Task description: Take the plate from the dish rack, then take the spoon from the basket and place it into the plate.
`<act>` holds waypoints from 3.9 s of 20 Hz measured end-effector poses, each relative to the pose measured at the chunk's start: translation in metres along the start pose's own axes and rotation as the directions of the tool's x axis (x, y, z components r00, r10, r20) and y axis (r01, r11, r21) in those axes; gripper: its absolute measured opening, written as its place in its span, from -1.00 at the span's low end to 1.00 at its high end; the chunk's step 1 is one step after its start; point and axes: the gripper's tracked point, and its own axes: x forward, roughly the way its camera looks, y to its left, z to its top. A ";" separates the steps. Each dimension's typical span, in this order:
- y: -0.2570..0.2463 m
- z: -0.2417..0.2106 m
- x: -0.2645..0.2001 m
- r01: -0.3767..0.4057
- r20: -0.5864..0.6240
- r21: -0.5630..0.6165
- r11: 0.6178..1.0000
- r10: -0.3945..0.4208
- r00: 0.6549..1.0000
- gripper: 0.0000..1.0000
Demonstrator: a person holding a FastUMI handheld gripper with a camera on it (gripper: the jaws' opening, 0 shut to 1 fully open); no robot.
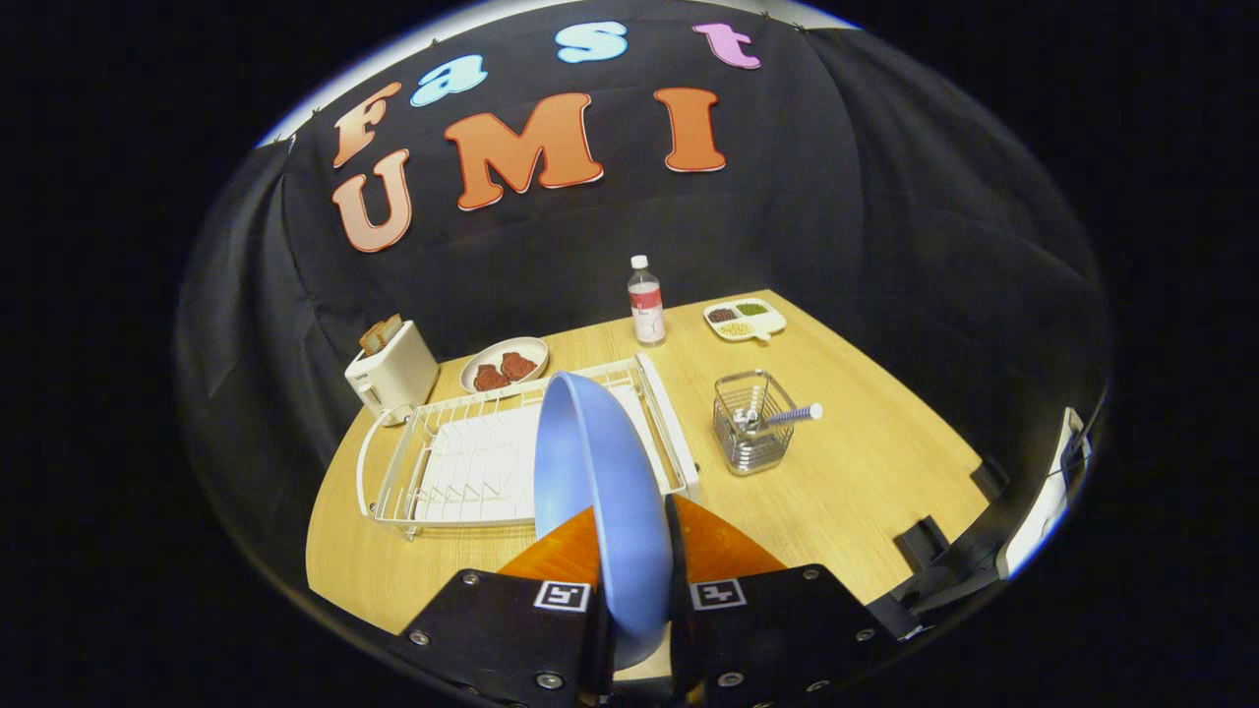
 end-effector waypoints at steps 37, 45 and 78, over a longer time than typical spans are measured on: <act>-0.048 -0.089 0.062 -0.110 -0.144 0.173 0.979 0.135 0.980 0.97; -0.129 0.015 0.082 -0.008 0.091 -0.013 1.000 0.010 0.996 0.96; -0.144 0.068 0.164 -0.125 0.225 -0.129 0.984 0.152 0.962 -0.87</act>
